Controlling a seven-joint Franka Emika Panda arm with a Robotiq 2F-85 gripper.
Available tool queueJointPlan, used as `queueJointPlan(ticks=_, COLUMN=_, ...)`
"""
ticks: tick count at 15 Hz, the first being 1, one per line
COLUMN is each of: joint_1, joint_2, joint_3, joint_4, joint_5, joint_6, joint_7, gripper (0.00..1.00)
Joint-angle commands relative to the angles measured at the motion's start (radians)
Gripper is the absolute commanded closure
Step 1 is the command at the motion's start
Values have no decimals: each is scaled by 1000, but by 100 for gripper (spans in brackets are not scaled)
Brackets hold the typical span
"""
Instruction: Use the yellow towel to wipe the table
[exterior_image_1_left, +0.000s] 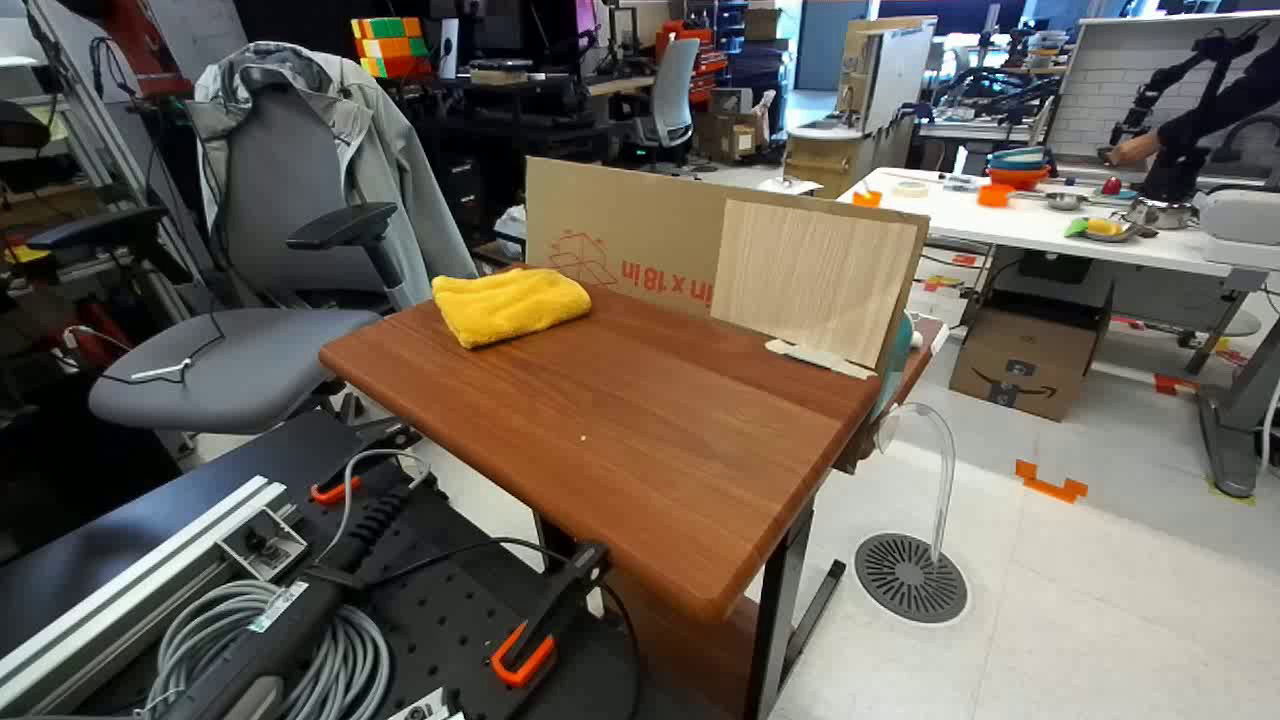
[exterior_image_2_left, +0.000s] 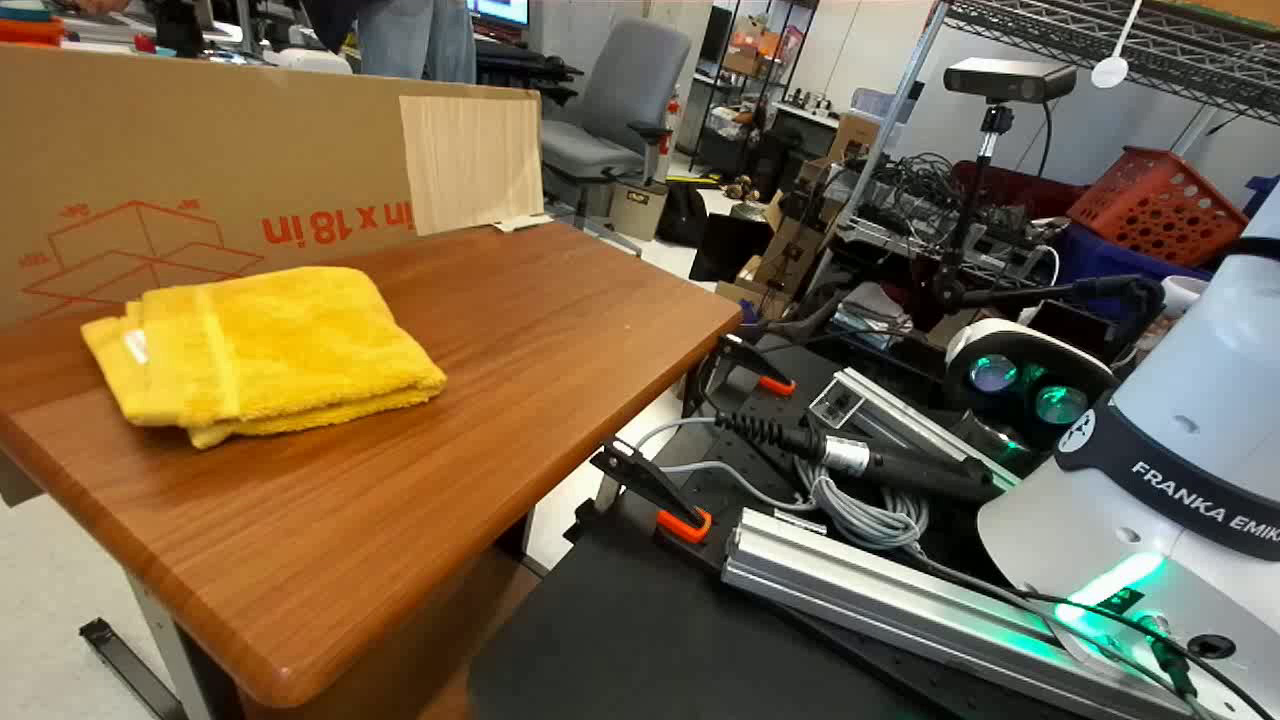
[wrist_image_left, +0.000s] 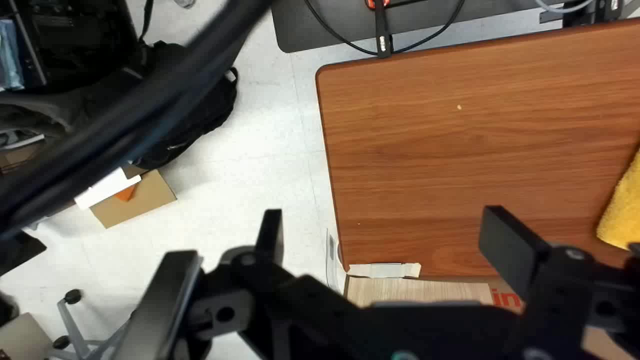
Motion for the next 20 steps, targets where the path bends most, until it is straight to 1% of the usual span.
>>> queueJointPlan(ticks=1, joint_1=18, joint_2=1, joint_3=-15, joint_4=3, joint_5=-6, joint_6=-4, joint_7=5, gripper=0)
queueJointPlan(ticks=2, joint_1=19, joint_2=36, joint_3=3, joint_4=15, joint_5=3, joint_6=5, joint_7=72, gripper=0)
queueJointPlan(ticks=3, joint_1=24, joint_2=66, joint_3=20, joint_4=9, joint_5=12, joint_6=63, joint_7=143, gripper=0)
queueJointPlan(ticks=4, joint_1=38, joint_2=88, joint_3=23, joint_4=8, joint_5=47, joint_6=99, joint_7=176, gripper=0)
queueJointPlan(ticks=5, joint_1=56, joint_2=121, joint_3=28, joint_4=6, joint_5=112, joint_6=172, joint_7=236, gripper=0)
queueJointPlan(ticks=6, joint_1=73, joint_2=154, joint_3=38, joint_4=11, joint_5=160, joint_6=209, joint_7=269, gripper=0)
queueJointPlan(ticks=7, joint_1=92, joint_2=195, joint_3=60, joint_4=16, joint_5=190, joint_6=270, joint_7=312, gripper=0)
queueJointPlan(ticks=10, joint_1=153, joint_2=313, joint_3=109, joint_4=55, joint_5=267, joint_6=342, joint_7=390, gripper=0)
queueJointPlan(ticks=13, joint_1=206, joint_2=406, joint_3=137, joint_4=85, joint_5=301, joint_6=363, joint_7=432, gripper=0)
queueJointPlan(ticks=14, joint_1=199, joint_2=345, joint_3=120, joint_4=38, joint_5=267, joint_6=350, joint_7=415, gripper=0)
queueJointPlan(ticks=16, joint_1=214, joint_2=372, joint_3=123, joint_4=43, joint_5=267, joint_6=351, joint_7=423, gripper=0)
queueJointPlan(ticks=20, joint_1=208, joint_2=362, joint_3=114, joint_4=43, joint_5=267, joint_6=351, joint_7=422, gripper=0)
